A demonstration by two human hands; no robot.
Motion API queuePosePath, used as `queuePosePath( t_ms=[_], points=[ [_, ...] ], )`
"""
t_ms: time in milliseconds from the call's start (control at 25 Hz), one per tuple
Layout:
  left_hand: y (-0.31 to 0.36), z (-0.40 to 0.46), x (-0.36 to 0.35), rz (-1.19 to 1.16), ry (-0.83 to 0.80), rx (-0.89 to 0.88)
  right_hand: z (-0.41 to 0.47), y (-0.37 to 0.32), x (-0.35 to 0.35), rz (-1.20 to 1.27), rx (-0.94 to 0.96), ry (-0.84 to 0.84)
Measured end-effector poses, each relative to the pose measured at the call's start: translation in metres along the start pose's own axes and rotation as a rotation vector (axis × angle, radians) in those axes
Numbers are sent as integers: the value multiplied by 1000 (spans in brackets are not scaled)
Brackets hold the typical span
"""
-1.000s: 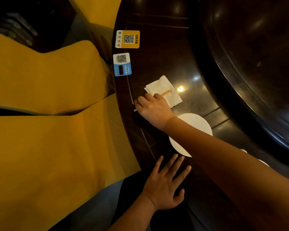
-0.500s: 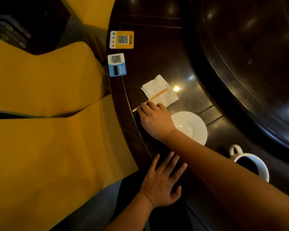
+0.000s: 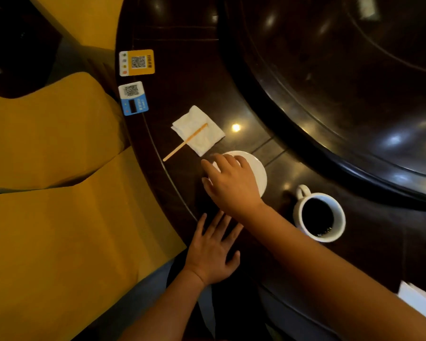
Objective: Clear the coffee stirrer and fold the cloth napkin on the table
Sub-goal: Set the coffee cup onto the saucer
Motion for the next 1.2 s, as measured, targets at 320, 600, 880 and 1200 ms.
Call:
queuePosePath(
  t_ms=[320, 600, 880, 1200],
  points=[
    [-1, -1, 1, 0, 25, 20, -128, 118, 44, 11, -629, 34],
    [-1, 0, -1, 40, 11, 20, -148, 151, 32, 59, -757, -202],
    [-1, 0, 0, 58, 13, 23, -140, 153, 29, 108, -746, -221],
    [0, -1, 1, 28, 37, 9, -126, 143, 43, 139, -694, -166]
  ],
)
Point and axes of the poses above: each hand's wrist, its own z-axis towards the middle knuckle, its own x-axis out of the back of the hand, y = z × x, the point moved 4 cm from there along z, towards the middle knuckle, and after that the axes turned 11 degrees about -x, right-handed, at the moved point
